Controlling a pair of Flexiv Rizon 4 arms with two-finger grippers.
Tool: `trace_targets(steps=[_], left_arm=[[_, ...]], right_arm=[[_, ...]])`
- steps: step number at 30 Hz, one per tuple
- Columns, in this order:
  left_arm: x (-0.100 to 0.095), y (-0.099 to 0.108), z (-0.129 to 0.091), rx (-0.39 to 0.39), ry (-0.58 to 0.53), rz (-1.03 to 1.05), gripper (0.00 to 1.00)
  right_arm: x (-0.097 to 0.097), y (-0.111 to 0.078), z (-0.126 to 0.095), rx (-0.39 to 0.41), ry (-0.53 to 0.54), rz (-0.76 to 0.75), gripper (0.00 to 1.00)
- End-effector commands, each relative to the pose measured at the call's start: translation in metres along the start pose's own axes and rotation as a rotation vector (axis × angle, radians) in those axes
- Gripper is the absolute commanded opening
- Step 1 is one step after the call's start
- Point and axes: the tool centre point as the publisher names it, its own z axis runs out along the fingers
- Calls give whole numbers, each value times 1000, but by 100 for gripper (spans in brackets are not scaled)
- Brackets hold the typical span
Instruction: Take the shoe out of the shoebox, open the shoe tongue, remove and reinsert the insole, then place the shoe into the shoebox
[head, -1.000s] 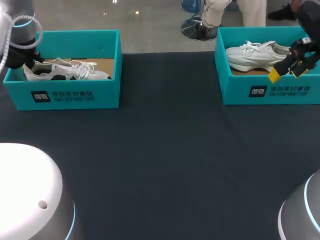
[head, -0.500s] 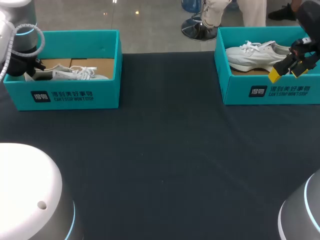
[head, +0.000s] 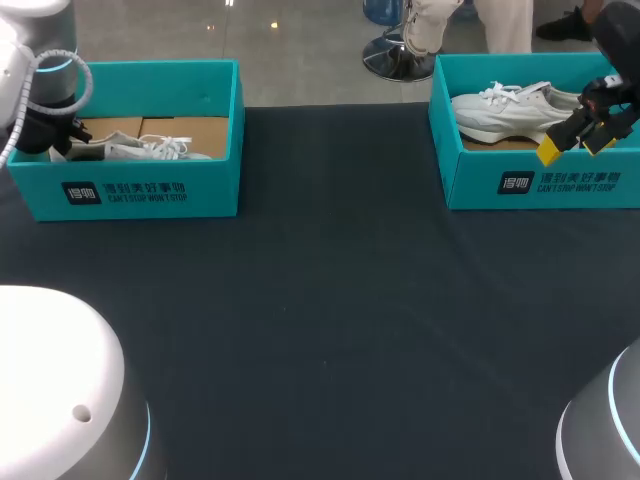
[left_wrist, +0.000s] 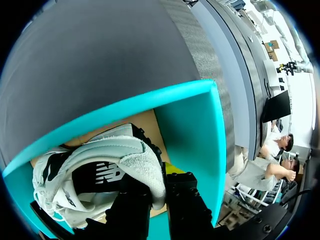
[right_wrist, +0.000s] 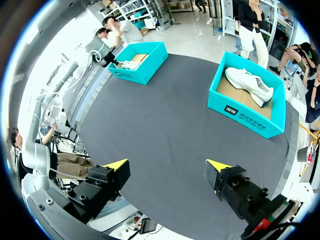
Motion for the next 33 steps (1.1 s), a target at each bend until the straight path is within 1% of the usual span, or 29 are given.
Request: trace_targets(steps=[1,3,4,5,6,7,8,10,11,16,18,22,26,28,33], left_arm=[[3,3,4,1,-2,9,0],[4,3,5,4,-1,18,0],[4,3,6,6,1,25,14],[3,2,6,6,2,28,35],[3,2,6,7,4,30,62],[3,2,6,9,4,31,84],[3,2,6,9,3,31,91],[2,1,4,9,1,31,98],[2,0,1,8,0,31,100],[2,1,-19,-21,-17,23,100],[2,0,-34,-45,-35,14,100],[4,-1,-65,-67,-59,-22,100],[5,-4,-97,-51,-91,-56,100],[5,-7,-113,-42,-128,-74,100],[2,-18,-151,6,-150,-129,100]], right_arm=[[-1,3,0,6,1,1,100],[-1,3,0,6,1,1,100],[-1,3,0,6,1,1,100],[-1,3,0,6,1,1,100],[-1,3,0,6,1,1,100],[-1,3,0,6,1,1,100],[-1,3,0,6,1,1,100],[-1,3,0,6,1,1,100],[-1,3,0,6,1,1,100],[-1,3,0,6,1,1,100],[-1,3,0,6,1,1,100],[-1,3,0,6,1,1,100],[-1,3,0,6,1,1,100],[-1,3,0,6,1,1,100],[-1,3,0,6,1,1,100]])
